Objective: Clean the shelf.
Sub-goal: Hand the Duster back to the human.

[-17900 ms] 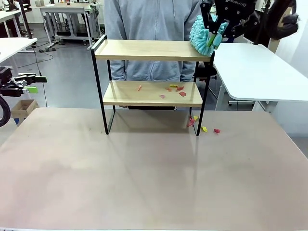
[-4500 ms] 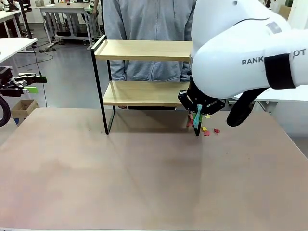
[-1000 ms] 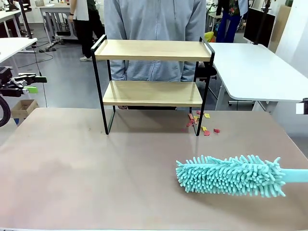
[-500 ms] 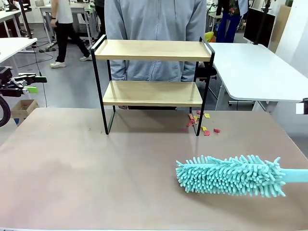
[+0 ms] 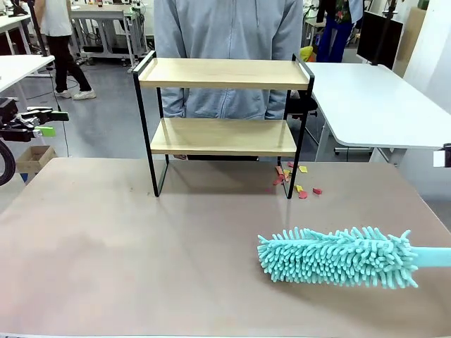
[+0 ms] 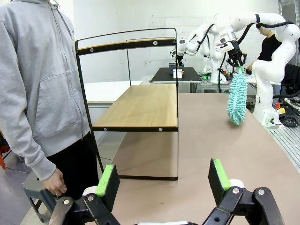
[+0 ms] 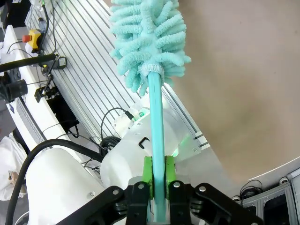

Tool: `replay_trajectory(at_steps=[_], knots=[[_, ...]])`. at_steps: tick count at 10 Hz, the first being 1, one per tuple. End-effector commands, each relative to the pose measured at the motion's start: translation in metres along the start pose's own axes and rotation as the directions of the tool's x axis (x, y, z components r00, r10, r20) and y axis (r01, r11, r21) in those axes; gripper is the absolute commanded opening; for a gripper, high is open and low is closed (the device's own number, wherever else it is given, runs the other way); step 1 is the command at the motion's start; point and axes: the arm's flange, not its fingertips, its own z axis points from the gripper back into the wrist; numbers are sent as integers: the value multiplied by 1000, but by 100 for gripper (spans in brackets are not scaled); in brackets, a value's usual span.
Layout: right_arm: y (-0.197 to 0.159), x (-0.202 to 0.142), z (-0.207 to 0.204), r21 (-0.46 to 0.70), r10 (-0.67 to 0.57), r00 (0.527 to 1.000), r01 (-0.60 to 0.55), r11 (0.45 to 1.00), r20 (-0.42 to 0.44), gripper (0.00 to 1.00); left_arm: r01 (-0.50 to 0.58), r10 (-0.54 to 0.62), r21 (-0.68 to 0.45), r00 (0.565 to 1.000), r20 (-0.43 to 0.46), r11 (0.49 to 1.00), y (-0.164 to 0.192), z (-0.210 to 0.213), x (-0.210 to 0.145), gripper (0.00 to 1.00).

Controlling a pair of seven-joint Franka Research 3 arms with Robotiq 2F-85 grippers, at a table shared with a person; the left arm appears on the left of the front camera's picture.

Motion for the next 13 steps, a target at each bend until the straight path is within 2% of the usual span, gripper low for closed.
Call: replay_trajectory(at_steps=[1,4,7,10,11,13], knots=[[0,0,0,0,0,1000,0,1000,0,13,0,0,0,1000,0,1000,0,0,0,100],[-50,43,21,-86,115,971,-98,991,208,13,-39,40,26,998,-47,999,-54,-47,40,100],[-81,73,24,-173,289,888,-241,955,358,13,-75,76,55,997,-8,996,-127,-96,55,100],[-100,99,28,-292,520,765,-434,852,379,13,-135,126,142,990,69,981,-182,-113,50,100],[-107,107,32,-289,573,718,-495,820,396,13,-154,142,145,986,87,977,-197,-122,46,100],[-105,117,39,-307,643,652,-565,766,402,13,-170,154,170,983,104,971,-225,-141,41,100]])
